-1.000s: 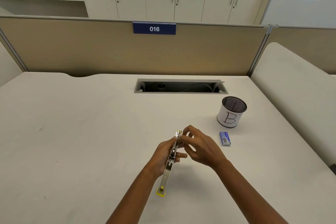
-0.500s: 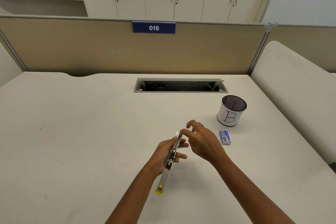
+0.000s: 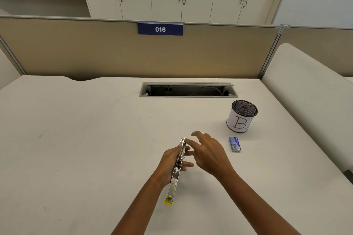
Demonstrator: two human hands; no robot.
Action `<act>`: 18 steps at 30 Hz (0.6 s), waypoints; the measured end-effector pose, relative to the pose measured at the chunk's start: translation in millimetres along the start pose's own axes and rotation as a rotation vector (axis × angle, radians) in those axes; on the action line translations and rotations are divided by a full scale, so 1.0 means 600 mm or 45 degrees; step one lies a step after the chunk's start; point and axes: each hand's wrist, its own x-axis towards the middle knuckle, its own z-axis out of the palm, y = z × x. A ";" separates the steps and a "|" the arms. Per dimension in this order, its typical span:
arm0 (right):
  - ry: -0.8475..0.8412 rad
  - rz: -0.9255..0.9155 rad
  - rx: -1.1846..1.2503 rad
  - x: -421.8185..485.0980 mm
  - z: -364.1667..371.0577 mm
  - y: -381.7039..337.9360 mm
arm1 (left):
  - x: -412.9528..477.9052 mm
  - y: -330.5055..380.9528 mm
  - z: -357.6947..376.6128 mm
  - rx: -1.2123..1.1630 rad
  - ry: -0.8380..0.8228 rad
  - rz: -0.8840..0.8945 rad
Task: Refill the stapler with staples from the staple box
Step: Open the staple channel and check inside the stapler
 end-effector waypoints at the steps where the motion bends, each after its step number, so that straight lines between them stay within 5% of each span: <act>1: -0.012 -0.002 0.011 0.000 0.002 0.000 | 0.000 0.001 0.000 0.022 -0.002 0.008; 9: -0.103 0.195 0.320 0.001 0.022 0.009 | -0.005 -0.003 0.003 0.091 -0.047 0.021; 18: -0.181 0.051 0.415 -0.002 0.027 0.011 | -0.004 -0.005 -0.001 0.027 -0.029 0.006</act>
